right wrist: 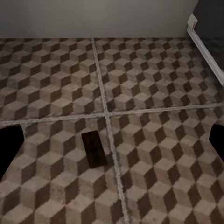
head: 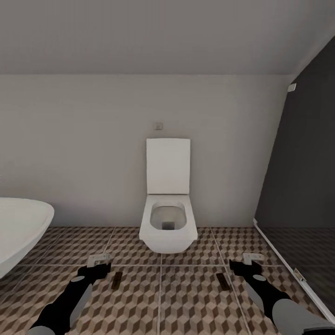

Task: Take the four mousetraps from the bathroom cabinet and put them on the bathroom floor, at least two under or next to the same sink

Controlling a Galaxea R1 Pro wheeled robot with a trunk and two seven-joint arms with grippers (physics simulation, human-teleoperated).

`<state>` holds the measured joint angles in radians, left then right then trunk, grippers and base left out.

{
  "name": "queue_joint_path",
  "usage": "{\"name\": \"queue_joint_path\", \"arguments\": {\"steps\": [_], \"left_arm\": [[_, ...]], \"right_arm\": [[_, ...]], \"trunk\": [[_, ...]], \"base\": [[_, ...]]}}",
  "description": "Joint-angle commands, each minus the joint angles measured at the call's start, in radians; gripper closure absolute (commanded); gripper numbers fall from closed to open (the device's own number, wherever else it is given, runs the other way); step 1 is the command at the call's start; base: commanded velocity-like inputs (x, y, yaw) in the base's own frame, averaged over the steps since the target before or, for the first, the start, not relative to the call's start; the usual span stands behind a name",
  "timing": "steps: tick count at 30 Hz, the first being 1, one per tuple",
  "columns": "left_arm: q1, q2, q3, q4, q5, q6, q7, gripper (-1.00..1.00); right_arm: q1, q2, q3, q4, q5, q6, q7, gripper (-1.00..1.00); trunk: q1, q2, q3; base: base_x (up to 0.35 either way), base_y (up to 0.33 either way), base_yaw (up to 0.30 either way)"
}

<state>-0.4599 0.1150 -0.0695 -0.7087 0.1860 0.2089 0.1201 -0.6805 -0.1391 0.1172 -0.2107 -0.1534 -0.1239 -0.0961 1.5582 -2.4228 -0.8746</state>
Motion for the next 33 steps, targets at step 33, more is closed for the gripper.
{"name": "queue_joint_path", "arguments": {"steps": [33], "left_arm": [[0.0,0.002,-0.008,-0.001,0.011,0.004,0.009,-1.0]], "right_arm": [[-0.001,0.0,0.009,0.001,-0.011,-0.005,-0.004,-1.0]], "trunk": [[-0.127,0.231,0.102]], "base": [[0.0,0.0,0.0]]}}
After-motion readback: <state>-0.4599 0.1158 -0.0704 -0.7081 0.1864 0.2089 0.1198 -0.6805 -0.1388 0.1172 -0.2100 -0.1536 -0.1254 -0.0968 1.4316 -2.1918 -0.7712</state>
